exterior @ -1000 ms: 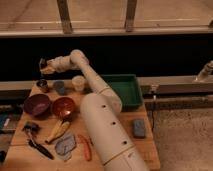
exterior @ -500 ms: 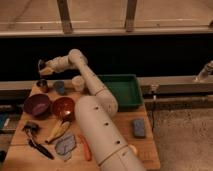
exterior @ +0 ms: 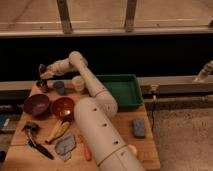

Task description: Place eraser in metal cup

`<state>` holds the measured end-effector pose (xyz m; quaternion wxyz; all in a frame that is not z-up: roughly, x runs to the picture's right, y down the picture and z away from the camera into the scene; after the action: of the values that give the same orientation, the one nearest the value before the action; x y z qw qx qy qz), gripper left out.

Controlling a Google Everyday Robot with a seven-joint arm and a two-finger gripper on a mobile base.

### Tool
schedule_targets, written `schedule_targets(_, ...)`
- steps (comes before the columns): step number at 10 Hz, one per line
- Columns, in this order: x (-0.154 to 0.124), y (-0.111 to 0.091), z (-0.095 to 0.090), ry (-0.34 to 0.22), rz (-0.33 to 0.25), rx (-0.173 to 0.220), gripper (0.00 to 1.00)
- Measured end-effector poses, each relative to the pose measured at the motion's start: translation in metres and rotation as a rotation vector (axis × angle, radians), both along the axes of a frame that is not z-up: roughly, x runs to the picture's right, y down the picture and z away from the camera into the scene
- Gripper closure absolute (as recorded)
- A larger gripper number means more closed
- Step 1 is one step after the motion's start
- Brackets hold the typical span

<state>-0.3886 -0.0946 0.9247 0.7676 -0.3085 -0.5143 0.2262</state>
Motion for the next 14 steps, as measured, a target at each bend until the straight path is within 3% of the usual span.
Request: schedule_targets(14,-0.0016,0.0032,0.0016,0.001,0.0,-0.008,0.84)
